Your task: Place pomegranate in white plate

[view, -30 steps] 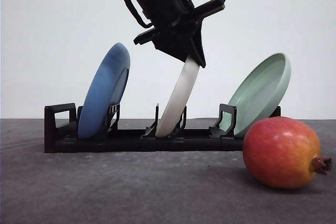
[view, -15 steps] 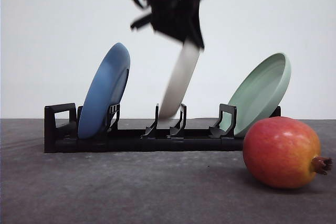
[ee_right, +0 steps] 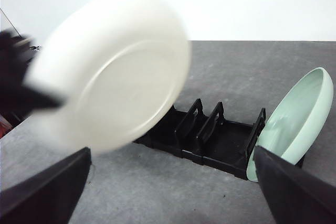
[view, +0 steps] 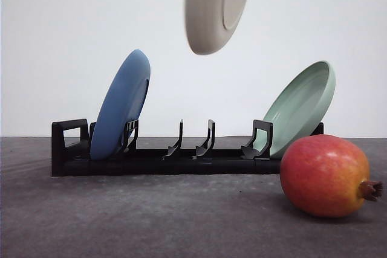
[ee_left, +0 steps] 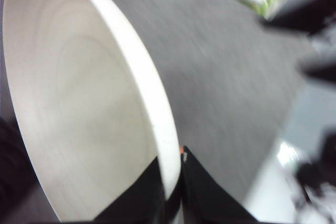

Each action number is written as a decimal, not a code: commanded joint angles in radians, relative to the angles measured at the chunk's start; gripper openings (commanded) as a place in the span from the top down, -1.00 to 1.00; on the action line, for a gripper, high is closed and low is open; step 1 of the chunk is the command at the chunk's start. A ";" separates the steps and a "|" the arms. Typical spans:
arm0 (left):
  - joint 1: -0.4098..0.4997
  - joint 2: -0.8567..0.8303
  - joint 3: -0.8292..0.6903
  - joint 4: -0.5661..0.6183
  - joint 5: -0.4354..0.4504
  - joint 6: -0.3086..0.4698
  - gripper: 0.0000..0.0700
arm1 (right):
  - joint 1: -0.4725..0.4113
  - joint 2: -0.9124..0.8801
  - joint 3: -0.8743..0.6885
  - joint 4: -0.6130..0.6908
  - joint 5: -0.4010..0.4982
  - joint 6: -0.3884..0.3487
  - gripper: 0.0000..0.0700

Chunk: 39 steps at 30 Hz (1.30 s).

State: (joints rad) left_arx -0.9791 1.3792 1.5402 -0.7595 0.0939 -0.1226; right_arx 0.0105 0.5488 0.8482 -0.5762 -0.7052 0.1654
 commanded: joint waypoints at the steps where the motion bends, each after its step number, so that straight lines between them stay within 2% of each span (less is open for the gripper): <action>1: -0.044 0.001 0.024 -0.073 -0.025 0.022 1.00 | 0.000 0.005 0.018 0.006 -0.002 0.011 -0.80; 6: -0.176 0.001 0.010 -0.237 -0.194 0.020 1.00 | 0.000 0.005 0.018 0.006 -0.002 0.011 -0.80; 13: -0.318 0.018 -0.129 -0.263 -0.394 -0.053 1.00 | 0.000 0.005 0.018 0.006 -0.002 0.011 -0.80; 20: -0.349 0.074 -0.322 -0.157 -0.441 -0.077 1.00 | 0.001 0.005 0.018 0.006 -0.002 0.011 -0.80; 23: -0.356 0.122 -0.372 -0.110 -0.487 -0.077 1.00 | 0.000 0.005 0.018 0.006 -0.002 0.011 -0.80; 28: -0.371 0.238 -0.380 -0.099 -0.554 -0.077 1.00 | 0.002 0.005 0.018 0.005 -0.002 0.011 -0.80; 39: -0.408 0.415 -0.380 -0.045 -0.559 -0.092 1.00 | 0.025 0.005 0.018 0.002 -0.002 0.011 -0.80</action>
State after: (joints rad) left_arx -1.3743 1.7723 1.1496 -0.8137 -0.4749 -0.1957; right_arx 0.0324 0.5488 0.8482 -0.5797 -0.7052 0.1654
